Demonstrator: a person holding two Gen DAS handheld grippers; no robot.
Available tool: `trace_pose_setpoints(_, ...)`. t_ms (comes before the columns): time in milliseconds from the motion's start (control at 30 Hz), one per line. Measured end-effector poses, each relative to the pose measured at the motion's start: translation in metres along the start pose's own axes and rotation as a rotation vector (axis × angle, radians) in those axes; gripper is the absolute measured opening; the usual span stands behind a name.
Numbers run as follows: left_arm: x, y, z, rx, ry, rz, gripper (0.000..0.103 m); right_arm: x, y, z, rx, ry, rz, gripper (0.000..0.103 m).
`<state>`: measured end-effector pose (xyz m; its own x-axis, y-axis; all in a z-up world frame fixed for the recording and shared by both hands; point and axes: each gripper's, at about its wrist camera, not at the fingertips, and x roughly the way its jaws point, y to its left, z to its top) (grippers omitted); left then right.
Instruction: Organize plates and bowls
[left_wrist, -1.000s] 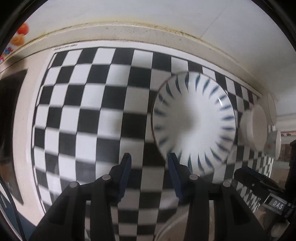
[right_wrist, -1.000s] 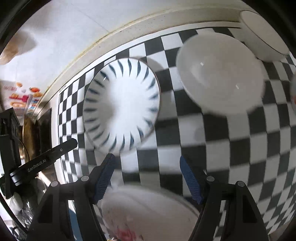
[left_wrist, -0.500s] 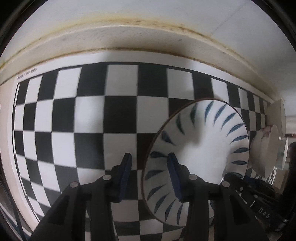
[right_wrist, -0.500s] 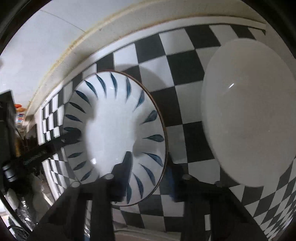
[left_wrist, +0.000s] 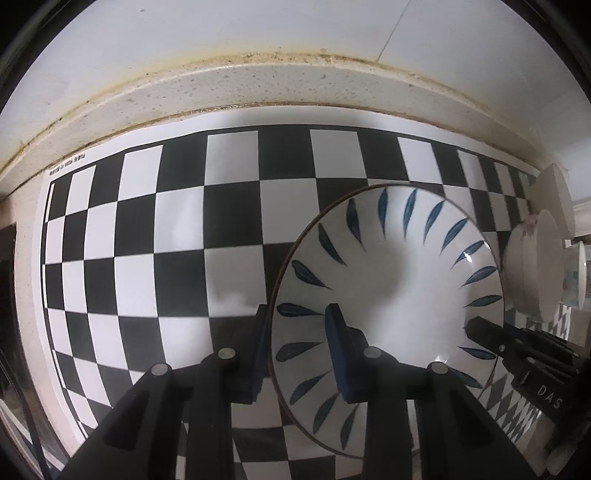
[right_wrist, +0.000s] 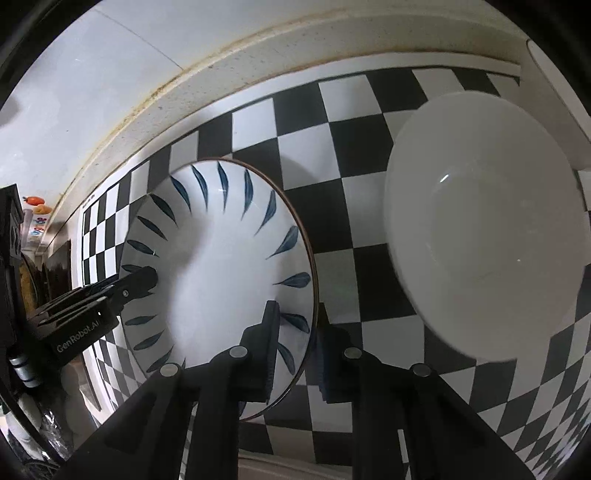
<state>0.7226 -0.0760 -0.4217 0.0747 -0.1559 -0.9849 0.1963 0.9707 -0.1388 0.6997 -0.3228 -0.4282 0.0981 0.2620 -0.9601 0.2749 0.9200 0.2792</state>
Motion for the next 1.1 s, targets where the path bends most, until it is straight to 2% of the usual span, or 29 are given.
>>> trace_pose_setpoints(267,-0.031,-0.007,-0.013,-0.012,-0.049,-0.017,0.027,-0.03,0.011,-0.013,-0.039,-0.056,0.004,0.016)
trace_pose_setpoints(500,-0.078,0.014,-0.028,-0.002,-0.109,-0.032,0.027,-0.068,0.011,-0.034,-0.047,-0.107,0.037,0.016)
trace_pose_setpoints(800,-0.129,-0.011,-0.095,0.029,-0.152,-0.063,0.027,-0.124,0.015,-0.1,-0.087,-0.176,0.064,0.016)
trace_pose_setpoints(933,-0.132,-0.026,-0.122,0.053,-0.136,-0.08,0.027,-0.152,-0.008,-0.141,-0.103,-0.188,0.063,0.016)
trace_pose_setpoints(1100,-0.118,-0.04,-0.16,0.078,-0.075,-0.081,0.027,-0.153,-0.031,-0.183,-0.091,-0.167,0.052,0.015)
